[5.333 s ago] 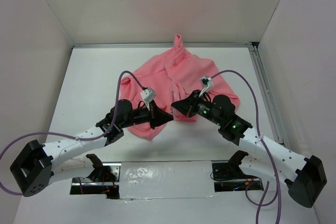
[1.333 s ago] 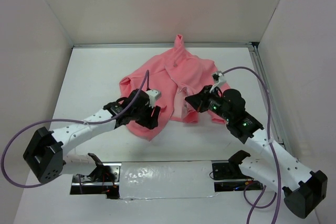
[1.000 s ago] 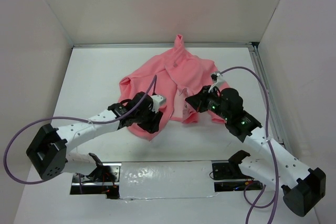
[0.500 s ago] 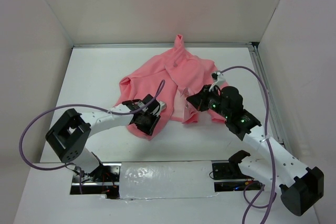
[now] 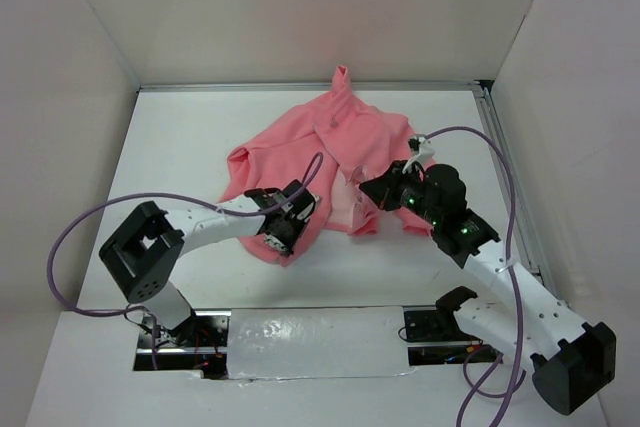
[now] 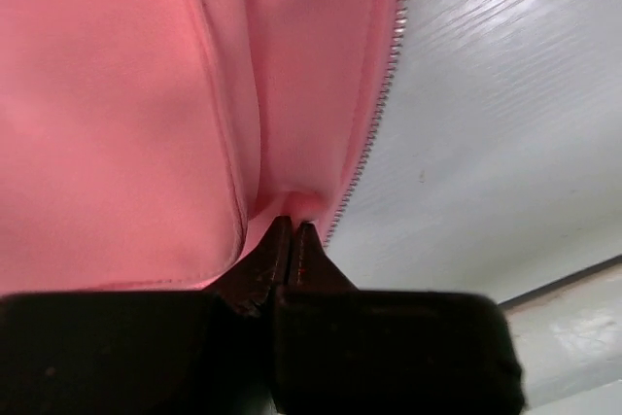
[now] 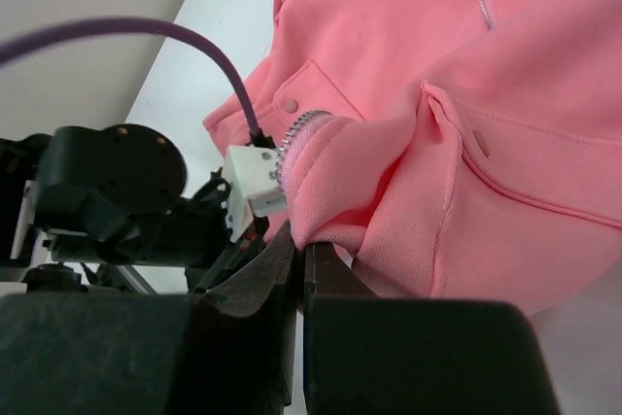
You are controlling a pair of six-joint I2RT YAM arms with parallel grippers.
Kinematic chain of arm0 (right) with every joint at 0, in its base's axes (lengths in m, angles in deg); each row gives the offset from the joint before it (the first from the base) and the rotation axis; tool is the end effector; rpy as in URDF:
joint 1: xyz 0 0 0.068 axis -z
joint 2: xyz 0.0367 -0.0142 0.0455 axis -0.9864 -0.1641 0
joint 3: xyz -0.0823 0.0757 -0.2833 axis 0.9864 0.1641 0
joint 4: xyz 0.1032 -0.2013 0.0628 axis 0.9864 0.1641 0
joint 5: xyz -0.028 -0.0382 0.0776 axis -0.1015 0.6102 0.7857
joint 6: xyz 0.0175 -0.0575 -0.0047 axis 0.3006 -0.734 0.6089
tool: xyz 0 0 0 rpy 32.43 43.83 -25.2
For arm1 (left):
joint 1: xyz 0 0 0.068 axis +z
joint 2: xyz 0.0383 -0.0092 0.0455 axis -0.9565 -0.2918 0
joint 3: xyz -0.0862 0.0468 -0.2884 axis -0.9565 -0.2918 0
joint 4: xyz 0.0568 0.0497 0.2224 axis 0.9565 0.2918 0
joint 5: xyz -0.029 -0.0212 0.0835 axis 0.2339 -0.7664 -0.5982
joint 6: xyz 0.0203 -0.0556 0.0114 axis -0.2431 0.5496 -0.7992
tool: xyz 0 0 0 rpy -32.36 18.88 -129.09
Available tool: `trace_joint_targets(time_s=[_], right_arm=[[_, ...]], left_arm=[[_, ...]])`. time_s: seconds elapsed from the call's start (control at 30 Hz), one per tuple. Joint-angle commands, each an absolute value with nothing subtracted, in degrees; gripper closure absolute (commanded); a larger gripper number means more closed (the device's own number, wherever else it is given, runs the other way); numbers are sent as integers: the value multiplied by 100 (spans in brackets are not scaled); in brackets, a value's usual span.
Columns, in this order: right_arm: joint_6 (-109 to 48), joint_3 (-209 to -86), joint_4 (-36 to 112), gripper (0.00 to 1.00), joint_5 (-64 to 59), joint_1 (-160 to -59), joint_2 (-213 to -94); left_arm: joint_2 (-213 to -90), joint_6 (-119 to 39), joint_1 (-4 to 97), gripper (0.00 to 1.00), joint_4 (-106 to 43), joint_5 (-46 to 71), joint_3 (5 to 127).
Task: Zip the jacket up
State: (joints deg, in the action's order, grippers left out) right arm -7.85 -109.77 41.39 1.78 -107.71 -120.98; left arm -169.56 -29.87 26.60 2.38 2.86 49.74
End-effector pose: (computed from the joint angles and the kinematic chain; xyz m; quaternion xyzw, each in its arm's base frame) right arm 0.1383 0.0812 0.3253 -0.0494 0.7869 0.3603 0.4986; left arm 0.1988 -0.2075 0.2154 0.2058 0.9613 -0.0937 0.1572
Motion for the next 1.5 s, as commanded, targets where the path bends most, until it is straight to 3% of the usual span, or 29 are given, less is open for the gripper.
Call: trace_joint_targets(time_s=[0.0, 0.2, 0.5, 0.63, 0.8, 1.0, 1.13, 1.3, 1.47], right_arm=[[-676, -10880, 3810, 100, 321, -10727, -11912], [-491, -10704, 3256, 100, 848, -10718, -11885], [-307, -10792, 3062, 100, 1437, -10648, -11982], [44, -10599, 2693, 100, 1710, -10657, -12166], [949, -9827, 1166, 100, 1869, -10701, -12237], [1381, -9623, 583, 100, 1737, -10894, -12334], [1513, -9623, 741, 100, 1570, -10973, -12290], [1154, -10088, 2268, 100, 597, -10982, -12325], [1073, -10466, 3440, 100, -196, -10894, -12816]], left_arm=[[-16175, -2556, 2654, 100, 100, 141, 5336], [-15049, -1860, 2742, 100, -867, 975, 5574], [-13703, -1421, 2742, 100, -2608, 880, 4950], [-13535, -668, 2733, 100, -3064, 546, 4582], [-13421, 352, 2724, 100, -3628, 142, 3966], [-13324, 559, 2312, 100, -5533, -815, 3315], [-13666, 313, 2232, 100, -6158, -1335, 3437], [-14237, 275, 2223, 100, -4634, -1169, 4018], [-14624, 1012, 1926, 100, -4190, -633, 3281]])
